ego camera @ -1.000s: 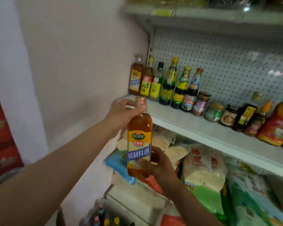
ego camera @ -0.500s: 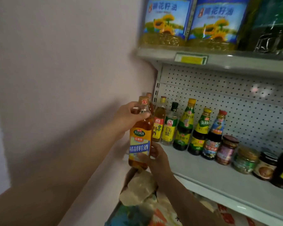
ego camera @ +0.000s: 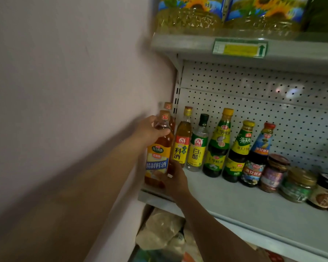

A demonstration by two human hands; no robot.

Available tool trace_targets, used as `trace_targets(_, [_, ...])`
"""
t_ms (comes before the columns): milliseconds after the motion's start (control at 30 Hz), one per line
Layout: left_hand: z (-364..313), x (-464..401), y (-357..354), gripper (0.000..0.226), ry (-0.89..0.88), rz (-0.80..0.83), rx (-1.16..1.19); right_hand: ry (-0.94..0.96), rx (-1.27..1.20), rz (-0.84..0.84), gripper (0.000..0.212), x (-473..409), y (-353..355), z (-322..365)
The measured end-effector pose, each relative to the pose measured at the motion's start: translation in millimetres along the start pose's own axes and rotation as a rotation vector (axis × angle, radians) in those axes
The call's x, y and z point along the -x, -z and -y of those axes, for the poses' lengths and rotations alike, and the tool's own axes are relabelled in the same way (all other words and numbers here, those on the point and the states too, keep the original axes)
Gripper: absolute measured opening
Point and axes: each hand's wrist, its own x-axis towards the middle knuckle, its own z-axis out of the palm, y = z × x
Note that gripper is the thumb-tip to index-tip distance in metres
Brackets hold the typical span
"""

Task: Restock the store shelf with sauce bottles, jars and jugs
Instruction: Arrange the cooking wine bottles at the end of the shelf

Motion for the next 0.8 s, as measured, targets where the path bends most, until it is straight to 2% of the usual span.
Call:
trace_targets(233, [-0.8,-46.3,-5.5,0.053,0.076,-0.019,-0.114,-0.039,0.03,-0.114,0.046,-22.8,-10.4,-3.4])
trace_targets(567, [4.1,-82.0,-15.6,0.043,0.117,-0.054,-0.089,-0.058,0.065,-0.11,0.041,-47.1,-8.9,-11.1])
trace_targets(800, [7.7,-102.0,-19.0,0.04,0.115,-0.071,-0.087,-0.13,0.133,-0.197,0.038,-61.1,-14.7,-13.8])
